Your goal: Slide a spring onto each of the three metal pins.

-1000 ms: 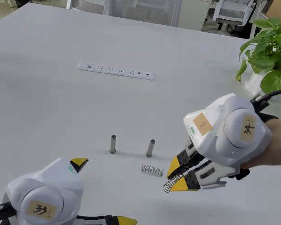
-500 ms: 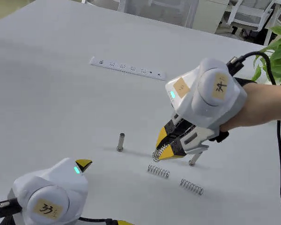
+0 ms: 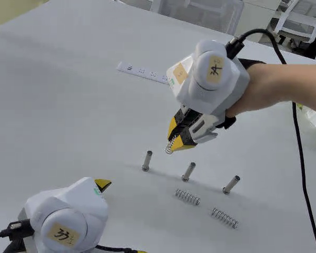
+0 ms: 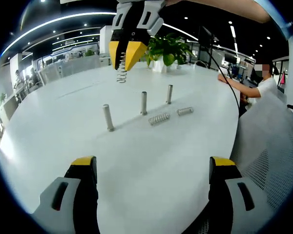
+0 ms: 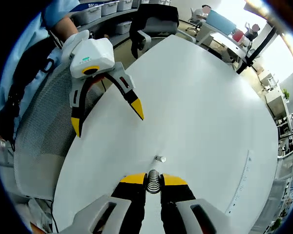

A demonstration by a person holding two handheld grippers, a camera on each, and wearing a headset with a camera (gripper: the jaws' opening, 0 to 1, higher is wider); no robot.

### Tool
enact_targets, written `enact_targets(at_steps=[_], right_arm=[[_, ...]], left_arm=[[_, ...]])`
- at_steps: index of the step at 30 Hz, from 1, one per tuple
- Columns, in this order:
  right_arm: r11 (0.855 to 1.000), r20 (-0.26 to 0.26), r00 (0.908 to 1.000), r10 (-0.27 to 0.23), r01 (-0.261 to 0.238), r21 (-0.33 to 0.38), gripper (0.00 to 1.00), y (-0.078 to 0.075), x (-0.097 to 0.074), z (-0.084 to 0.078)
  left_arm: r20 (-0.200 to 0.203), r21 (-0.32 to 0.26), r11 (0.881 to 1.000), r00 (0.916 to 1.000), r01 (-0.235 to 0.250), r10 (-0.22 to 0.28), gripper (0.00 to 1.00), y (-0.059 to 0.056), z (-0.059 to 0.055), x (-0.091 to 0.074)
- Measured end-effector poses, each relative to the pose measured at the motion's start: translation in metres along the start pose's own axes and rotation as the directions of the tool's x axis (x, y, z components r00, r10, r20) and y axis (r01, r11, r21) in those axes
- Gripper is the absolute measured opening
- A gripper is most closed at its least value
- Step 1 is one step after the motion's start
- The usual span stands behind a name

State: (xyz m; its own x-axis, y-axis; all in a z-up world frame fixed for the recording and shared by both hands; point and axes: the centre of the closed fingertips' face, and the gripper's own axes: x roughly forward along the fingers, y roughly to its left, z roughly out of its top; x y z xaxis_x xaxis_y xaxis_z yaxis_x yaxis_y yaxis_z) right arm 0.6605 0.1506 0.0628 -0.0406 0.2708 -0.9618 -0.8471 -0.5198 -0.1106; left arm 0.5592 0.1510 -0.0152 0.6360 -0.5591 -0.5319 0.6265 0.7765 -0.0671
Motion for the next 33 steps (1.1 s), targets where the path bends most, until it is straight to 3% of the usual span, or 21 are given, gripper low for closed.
enact_targets(at_steps=[2, 8, 19, 33], right_arm=[[1.0, -0.006, 1.0, 0.005, -0.005, -0.009, 0.07, -0.009, 0.002, 0.0], [0.999, -0.027, 0.9993, 0.028, -0.029, -0.044, 0.07, -0.015, 0.011, 0.009], [0.995, -0.061, 0.9962, 0.062, -0.067, -0.071, 0.07, -0.012, 0.031, 0.004], [0.993, -0.072, 0.9938, 0.085, -0.09, -0.074, 0.08, -0.004, 0.04, -0.001]], left_arm=[[0.002, 0.0, 1.0, 1.0, 0.0, 0.0, 0.94, 0.0, 0.001, 0.0], [0.006, -0.009, 1.0, 1.0, -0.003, 0.003, 0.94, -0.001, 0.001, 0.001], [0.009, -0.028, 1.0, 0.9999, -0.01, 0.011, 0.93, -0.004, -0.001, 0.003], [0.004, -0.052, 0.999, 0.9999, -0.016, 0.016, 0.92, -0.005, -0.005, 0.007]])
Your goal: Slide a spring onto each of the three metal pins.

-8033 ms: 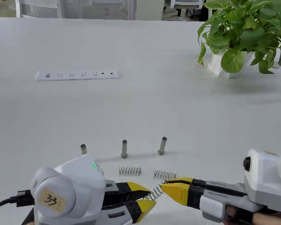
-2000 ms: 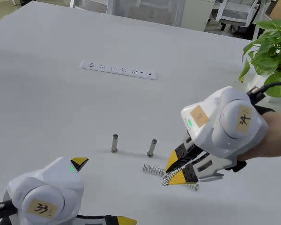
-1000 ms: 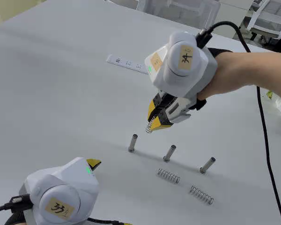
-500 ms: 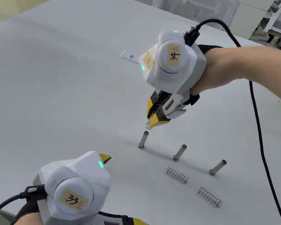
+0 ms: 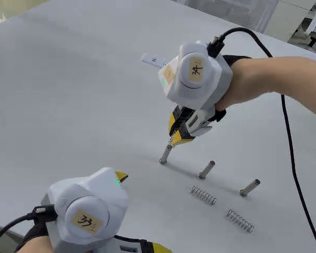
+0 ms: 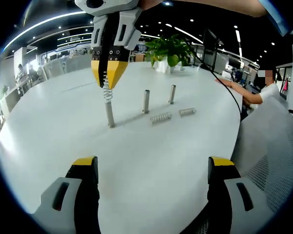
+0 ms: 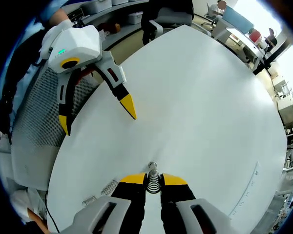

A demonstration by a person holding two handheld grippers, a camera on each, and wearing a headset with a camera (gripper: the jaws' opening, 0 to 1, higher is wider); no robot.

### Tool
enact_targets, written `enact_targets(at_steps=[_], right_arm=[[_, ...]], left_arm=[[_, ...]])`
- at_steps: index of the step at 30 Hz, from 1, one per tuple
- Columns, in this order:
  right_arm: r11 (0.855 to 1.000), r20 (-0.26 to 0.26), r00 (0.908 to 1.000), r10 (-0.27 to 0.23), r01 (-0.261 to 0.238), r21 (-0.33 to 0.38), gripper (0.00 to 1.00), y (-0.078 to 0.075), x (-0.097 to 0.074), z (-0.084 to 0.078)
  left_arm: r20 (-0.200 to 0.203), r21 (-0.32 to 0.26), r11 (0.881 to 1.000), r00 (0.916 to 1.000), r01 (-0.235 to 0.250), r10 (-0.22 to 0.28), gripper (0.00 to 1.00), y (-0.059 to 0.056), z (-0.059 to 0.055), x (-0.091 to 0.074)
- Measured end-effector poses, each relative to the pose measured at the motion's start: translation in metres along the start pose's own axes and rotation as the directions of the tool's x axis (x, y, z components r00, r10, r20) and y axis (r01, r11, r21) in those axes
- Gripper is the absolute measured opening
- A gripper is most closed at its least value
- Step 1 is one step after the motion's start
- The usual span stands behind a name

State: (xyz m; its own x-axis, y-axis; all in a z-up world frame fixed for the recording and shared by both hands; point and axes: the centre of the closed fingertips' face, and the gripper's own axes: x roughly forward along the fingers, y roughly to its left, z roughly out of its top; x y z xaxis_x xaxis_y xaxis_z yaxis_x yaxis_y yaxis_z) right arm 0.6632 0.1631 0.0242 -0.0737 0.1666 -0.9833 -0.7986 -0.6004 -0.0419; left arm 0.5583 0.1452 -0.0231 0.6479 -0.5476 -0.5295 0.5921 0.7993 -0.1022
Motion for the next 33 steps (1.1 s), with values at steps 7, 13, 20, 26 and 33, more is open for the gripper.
enact_targets(at_steps=[7, 13, 20, 26, 33], right_arm=[[1.0, -0.006, 1.0, 0.001, -0.001, -0.008, 0.08, 0.001, 0.003, 0.001], [1.0, -0.006, 1.0, 0.005, -0.005, -0.009, 0.08, 0.002, 0.004, 0.002], [1.0, -0.019, 0.9997, 0.014, -0.014, -0.01, 0.08, 0.002, 0.009, 0.0], [1.0, -0.029, 0.9994, 0.018, -0.018, -0.013, 0.08, 0.004, 0.011, -0.001], [0.999, -0.054, 0.9983, 0.023, -0.025, -0.026, 0.08, 0.006, 0.022, -0.001]], left_arm=[[0.001, -0.007, 1.0, 1.0, 0.0, 0.0, 0.91, -0.001, -0.001, 0.0], [0.0, -0.012, 1.0, 1.0, -0.001, 0.001, 0.9, -0.001, -0.002, 0.0], [0.0, -0.014, 1.0, 1.0, 0.002, -0.002, 0.9, -0.002, -0.003, 0.0], [0.0, -0.018, 1.0, 1.0, 0.0, 0.0, 0.9, -0.002, -0.004, -0.001], [-0.003, -0.023, 1.0, 1.0, 0.001, -0.001, 0.89, -0.001, -0.005, -0.002]])
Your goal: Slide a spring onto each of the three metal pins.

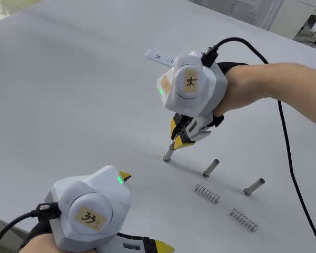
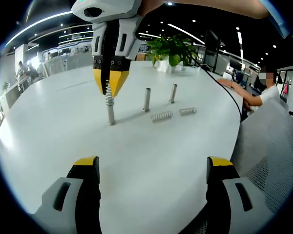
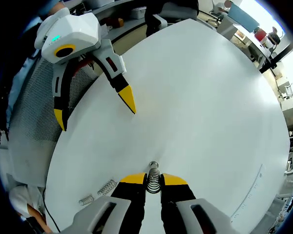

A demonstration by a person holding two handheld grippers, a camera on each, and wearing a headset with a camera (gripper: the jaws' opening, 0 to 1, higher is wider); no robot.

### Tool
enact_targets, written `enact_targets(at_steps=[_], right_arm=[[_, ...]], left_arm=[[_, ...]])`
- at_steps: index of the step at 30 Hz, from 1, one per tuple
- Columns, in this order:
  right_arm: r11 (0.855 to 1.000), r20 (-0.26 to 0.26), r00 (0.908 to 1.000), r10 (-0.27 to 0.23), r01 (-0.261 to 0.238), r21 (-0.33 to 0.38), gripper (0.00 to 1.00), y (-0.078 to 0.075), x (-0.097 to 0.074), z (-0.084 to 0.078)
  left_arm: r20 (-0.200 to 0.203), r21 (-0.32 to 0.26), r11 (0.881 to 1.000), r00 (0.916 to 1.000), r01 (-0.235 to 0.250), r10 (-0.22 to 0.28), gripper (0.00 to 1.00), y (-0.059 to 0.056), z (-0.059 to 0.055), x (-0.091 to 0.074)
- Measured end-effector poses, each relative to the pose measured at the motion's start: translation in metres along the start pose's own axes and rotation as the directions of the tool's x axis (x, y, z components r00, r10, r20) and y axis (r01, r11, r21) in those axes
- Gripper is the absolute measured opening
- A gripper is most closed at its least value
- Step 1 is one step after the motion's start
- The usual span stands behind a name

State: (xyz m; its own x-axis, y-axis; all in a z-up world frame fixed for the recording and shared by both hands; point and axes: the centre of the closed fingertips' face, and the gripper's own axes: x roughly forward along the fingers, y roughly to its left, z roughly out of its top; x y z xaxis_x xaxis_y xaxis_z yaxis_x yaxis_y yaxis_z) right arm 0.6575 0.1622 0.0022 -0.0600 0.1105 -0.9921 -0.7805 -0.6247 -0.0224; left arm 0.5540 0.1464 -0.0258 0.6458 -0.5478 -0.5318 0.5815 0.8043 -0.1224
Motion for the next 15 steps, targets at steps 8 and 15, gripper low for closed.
enact_targets(at_steps=[8, 15], right_arm=[[1.0, -0.009, 0.9999, 0.009, -0.009, 0.002, 0.08, 0.0, 0.014, -0.001], [1.0, -0.01, 0.9999, 0.011, -0.011, 0.008, 0.08, -0.001, 0.024, -0.003]], left_arm=[[0.0, -0.006, 1.0, 1.0, -0.003, 0.003, 0.88, 0.002, 0.0, 0.0], [-0.003, -0.01, 1.0, 1.0, -0.004, 0.004, 0.88, 0.002, 0.0, 0.0]])
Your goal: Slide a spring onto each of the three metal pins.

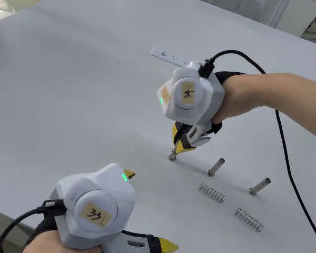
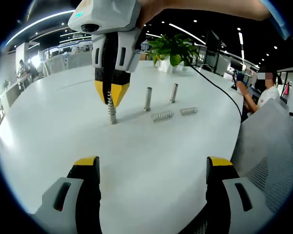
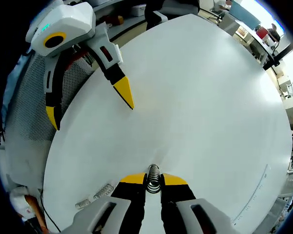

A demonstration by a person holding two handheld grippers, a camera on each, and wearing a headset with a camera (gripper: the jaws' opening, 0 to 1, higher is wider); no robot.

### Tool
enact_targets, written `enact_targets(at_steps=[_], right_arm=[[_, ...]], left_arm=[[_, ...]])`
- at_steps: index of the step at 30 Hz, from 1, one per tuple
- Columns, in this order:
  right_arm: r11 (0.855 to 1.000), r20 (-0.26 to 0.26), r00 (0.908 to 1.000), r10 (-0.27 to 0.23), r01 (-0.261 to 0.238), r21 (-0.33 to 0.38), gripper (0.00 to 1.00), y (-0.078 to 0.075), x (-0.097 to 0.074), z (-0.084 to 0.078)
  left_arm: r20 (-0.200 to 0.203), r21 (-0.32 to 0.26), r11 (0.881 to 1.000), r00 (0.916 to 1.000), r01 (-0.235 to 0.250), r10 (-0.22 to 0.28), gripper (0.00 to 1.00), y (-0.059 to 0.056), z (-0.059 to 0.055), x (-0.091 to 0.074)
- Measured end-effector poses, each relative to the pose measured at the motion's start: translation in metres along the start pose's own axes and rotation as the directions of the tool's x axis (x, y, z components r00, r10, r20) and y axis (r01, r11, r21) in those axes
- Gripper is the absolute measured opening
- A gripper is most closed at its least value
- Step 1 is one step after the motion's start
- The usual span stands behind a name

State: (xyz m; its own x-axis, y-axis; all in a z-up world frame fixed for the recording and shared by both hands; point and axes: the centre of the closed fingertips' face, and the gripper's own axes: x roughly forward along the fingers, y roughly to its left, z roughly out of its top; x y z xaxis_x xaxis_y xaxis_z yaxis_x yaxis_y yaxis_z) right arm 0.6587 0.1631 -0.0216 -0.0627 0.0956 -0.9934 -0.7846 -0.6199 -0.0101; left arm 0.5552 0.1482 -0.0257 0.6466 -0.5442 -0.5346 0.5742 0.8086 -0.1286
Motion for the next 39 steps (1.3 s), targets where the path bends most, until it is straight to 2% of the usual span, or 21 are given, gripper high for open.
enact_targets(at_steps=[14, 30, 36, 39], right_arm=[[1.0, 0.01, 0.9999, 0.006, -0.006, 0.014, 0.08, 0.003, 0.012, -0.002], [1.0, 0.021, 0.9998, -0.002, 0.002, 0.02, 0.08, 0.002, 0.016, 0.0], [0.999, 0.036, 0.9994, 0.0, -0.001, 0.04, 0.19, 0.004, 0.018, 0.0], [0.999, 0.052, 0.9986, -0.012, 0.009, 0.051, 0.31, 0.003, 0.017, 0.001]], left_arm=[[-0.008, -0.008, 1.0, 1.0, 0.003, -0.003, 0.88, -0.001, -0.002, 0.001], [-0.004, -0.012, 1.0, 1.0, 0.0, 0.0, 0.88, 0.0, -0.002, 0.001], [-0.006, -0.014, 1.0, 1.0, 0.002, -0.002, 0.88, -0.001, -0.003, 0.001], [-0.006, -0.015, 1.0, 1.0, 0.003, -0.003, 0.88, -0.001, -0.003, 0.001]])
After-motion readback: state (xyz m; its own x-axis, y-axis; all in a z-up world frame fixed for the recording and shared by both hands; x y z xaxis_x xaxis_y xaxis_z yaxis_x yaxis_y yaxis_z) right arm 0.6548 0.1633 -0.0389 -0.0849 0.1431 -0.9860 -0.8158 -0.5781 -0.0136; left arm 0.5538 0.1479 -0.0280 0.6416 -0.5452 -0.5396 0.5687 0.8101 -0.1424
